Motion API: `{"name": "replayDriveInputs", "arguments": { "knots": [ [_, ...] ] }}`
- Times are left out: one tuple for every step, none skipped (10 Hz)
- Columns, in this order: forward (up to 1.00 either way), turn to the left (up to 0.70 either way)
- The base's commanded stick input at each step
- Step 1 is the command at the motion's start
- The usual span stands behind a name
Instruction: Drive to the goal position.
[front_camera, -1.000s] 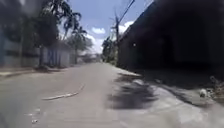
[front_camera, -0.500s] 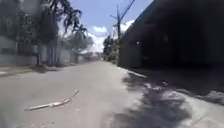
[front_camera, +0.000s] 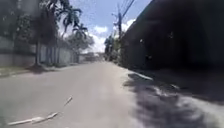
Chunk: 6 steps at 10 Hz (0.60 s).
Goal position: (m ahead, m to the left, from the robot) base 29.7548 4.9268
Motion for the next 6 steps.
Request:
{"name": "replayDriveInputs", "arguments": {
  "knots": [
    [0.85,0.34],
    [0.85,0.34],
    [0.85,0.00],
    [0.85,0.00],
    [0.85,0.00],
    [0.85,0.00]
  ]
}}
